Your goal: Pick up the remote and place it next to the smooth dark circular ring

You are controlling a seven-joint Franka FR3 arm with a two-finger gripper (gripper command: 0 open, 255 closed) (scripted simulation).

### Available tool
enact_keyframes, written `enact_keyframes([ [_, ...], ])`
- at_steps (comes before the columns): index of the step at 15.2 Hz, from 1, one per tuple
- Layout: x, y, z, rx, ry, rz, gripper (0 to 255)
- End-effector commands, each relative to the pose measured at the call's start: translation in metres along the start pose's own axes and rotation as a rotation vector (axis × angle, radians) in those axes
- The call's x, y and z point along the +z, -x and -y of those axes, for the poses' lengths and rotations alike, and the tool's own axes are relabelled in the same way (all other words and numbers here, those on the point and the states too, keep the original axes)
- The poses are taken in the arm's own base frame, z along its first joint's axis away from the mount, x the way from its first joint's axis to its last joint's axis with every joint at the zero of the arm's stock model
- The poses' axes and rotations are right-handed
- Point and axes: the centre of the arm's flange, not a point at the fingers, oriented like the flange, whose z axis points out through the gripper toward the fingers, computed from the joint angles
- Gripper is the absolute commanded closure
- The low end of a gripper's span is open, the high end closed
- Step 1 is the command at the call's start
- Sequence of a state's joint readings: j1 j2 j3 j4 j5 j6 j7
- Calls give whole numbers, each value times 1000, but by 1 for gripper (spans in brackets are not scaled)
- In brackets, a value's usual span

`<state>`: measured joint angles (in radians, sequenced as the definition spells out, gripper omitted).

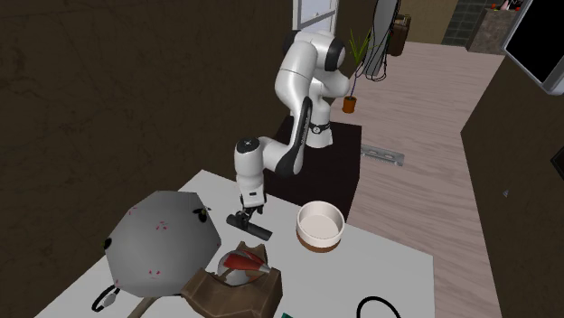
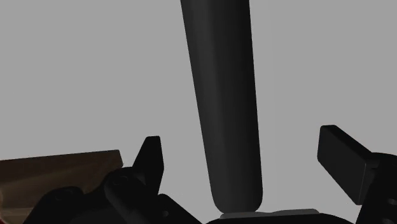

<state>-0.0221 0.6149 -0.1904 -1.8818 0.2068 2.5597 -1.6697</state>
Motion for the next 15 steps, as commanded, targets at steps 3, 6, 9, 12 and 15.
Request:
enact_keyframes([
  [3,22,-1,-1,-5,1,-1,0],
  [6,36,-1,-1,-5,1,-1,0],
  [9,36,-1,-1,-5,1,-1,0],
  [12,36,-1,-1,-5,1,-1,0],
  [15,36,-1,-1,-5,1,-1,255],
])
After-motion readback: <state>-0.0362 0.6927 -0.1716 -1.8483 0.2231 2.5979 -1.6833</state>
